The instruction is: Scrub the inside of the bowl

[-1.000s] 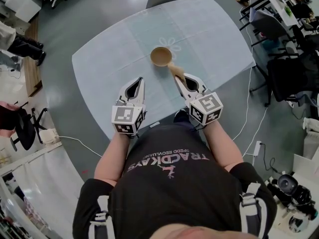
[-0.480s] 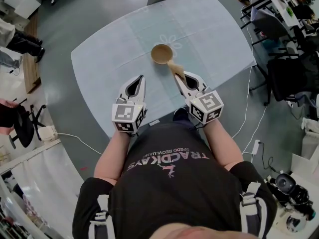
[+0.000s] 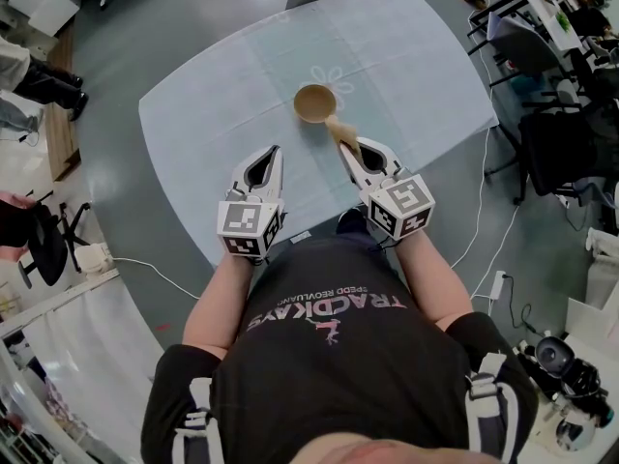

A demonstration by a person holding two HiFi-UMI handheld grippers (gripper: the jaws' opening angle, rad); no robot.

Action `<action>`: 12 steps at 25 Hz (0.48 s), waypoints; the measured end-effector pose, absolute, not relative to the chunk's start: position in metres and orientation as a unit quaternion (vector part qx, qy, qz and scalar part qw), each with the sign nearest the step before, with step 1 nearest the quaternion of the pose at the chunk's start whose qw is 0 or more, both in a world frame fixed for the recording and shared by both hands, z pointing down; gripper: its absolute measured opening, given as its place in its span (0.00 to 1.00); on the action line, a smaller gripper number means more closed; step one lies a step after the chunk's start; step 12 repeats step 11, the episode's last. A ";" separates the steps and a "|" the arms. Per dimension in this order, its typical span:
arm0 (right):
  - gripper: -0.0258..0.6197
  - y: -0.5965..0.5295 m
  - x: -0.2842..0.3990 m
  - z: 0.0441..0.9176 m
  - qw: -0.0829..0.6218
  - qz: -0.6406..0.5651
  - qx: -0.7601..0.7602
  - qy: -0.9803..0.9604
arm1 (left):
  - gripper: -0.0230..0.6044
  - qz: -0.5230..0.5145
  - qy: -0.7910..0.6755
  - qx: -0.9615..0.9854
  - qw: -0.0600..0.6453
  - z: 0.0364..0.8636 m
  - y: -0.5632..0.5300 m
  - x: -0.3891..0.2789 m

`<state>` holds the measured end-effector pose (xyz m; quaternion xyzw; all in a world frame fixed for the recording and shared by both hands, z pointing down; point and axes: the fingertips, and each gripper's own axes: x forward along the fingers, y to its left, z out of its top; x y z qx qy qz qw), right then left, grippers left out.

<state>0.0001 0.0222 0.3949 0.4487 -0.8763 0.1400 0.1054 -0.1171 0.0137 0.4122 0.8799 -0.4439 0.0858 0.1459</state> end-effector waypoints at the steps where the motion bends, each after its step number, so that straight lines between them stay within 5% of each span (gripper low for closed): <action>1: 0.09 0.022 0.000 0.395 0.105 0.140 0.449 -0.876 | 0.06 0.086 -0.444 0.880 0.146 0.412 0.014 -0.117; 12: 0.09 0.022 0.002 0.394 0.104 0.142 0.452 -0.874 | 0.06 0.087 -0.442 0.880 0.148 0.411 0.014 -0.116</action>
